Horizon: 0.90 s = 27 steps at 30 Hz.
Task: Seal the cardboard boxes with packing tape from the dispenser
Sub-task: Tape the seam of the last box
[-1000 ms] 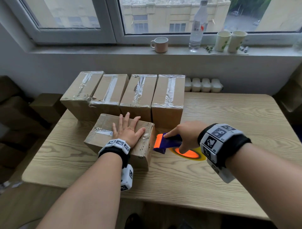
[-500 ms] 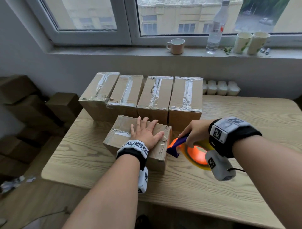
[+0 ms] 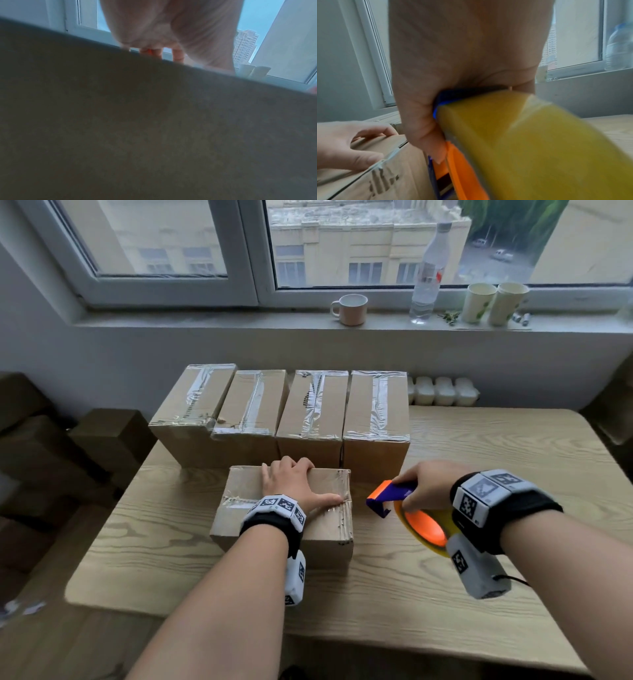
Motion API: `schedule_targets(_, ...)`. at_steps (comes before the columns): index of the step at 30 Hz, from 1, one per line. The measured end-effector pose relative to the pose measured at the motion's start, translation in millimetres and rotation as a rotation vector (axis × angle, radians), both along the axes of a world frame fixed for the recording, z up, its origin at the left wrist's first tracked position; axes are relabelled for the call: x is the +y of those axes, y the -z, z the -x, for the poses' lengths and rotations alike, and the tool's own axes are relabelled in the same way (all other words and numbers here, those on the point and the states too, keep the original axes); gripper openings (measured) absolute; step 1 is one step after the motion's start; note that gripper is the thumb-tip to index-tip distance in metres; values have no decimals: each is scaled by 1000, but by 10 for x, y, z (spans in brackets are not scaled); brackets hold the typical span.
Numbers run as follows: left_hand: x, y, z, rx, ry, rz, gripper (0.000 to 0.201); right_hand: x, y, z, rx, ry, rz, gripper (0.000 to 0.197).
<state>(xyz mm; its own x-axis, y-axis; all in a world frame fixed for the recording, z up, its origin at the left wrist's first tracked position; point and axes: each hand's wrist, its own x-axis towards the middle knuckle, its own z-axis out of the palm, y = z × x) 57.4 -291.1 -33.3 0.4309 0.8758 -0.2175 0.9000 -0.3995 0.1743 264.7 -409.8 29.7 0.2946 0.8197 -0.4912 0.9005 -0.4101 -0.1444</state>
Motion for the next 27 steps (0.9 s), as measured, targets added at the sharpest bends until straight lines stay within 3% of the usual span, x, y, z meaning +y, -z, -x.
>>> schedule_targets(7, -115, -63, -244, 65, -133, 106, 105, -221, -137, -123, -31, 93, -83, 55)
schedule_targets(10, -147, -123, -343, 69, -188, 178, 104, -303, -271, -161, -47, 112, -106, 56)
schedule_targets(12, -149, -158, -391, 35, -159, 205, 99, -353, -337, -177, -71, 123, -136, 59)
schedule_targets(17, -166, -169, -459, 28, 174, 254, 66, -435, -443, -167, -65, 135, -186, 63)
schedule_targets(20, -137, -125, -453, 38, 99, 250, 55, -473, -473, -129, -90, 118, -205, 65)
schedule_targets(24, -128, -132, -408, 42, 55, 299, 56, -516, -547, -54, -98, 86, -224, 66)
schedule_targets(27, -149, -265, -416, 37, 27, 213, 51, -538, -635, 15, -114, 38, -256, 65)
